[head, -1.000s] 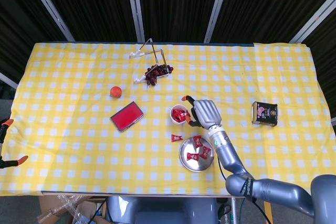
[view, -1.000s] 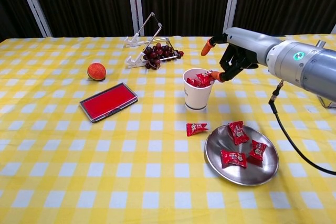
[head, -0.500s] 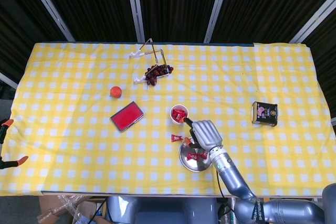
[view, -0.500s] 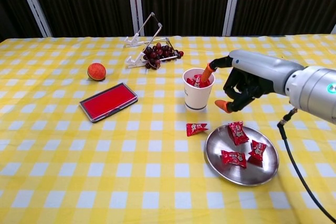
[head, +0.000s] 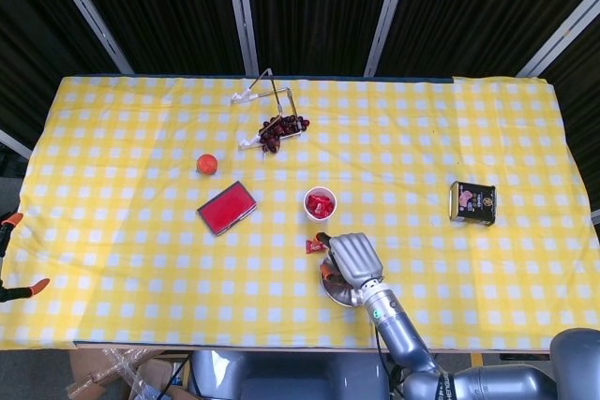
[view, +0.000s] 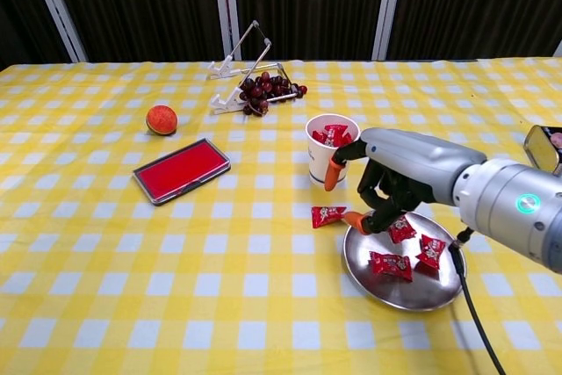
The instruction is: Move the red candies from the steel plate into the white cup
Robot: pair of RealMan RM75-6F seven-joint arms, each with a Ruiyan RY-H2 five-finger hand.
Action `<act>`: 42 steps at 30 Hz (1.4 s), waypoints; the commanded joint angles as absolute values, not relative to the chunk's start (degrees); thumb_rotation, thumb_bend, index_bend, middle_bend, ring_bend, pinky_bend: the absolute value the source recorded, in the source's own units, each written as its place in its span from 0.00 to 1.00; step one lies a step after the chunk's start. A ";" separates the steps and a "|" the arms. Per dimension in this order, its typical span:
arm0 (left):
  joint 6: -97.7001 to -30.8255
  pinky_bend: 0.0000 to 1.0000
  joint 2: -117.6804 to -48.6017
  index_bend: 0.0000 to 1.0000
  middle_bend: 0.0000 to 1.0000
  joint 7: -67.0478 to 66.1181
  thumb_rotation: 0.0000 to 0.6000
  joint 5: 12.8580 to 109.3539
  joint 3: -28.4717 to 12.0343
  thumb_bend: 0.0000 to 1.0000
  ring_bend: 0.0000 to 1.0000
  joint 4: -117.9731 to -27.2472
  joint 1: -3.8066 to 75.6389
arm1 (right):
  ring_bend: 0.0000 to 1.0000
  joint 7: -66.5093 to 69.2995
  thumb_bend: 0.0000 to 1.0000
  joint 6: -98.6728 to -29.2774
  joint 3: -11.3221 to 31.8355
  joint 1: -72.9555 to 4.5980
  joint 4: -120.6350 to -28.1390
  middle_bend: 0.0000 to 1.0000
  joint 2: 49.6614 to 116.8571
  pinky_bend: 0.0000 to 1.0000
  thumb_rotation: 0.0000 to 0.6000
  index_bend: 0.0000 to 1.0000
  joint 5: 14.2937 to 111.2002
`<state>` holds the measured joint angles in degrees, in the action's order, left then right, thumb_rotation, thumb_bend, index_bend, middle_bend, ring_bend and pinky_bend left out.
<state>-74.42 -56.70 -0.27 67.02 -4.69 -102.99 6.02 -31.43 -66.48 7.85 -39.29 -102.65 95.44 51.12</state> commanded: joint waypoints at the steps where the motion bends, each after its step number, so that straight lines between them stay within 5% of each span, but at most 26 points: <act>1: -74.24 0.00 -56.63 0.00 0.00 -0.13 1.00 66.89 -4.71 0.07 0.00 -103.02 6.06 | 0.97 -34.95 0.45 -67.48 9.16 -40.57 -100.82 0.86 97.88 0.93 1.00 0.38 47.81; 38: -73.05 0.00 -56.11 0.00 0.00 0.61 1.00 66.12 -4.73 0.07 0.00 -103.41 6.42 | 0.97 -39.71 0.45 -66.11 10.75 -43.13 -91.72 0.86 104.44 0.93 1.00 0.39 40.03; 42: -73.07 0.00 -56.14 0.00 0.00 0.56 1.00 66.16 -4.71 0.07 0.00 -103.40 6.43 | 0.97 -39.48 0.45 -65.90 10.59 -42.94 -91.18 0.86 104.66 0.93 1.00 0.44 39.84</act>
<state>-73.07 -56.13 0.57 66.15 -4.71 -103.40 6.42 -39.54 -65.95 10.61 -42.98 -91.25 104.61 39.89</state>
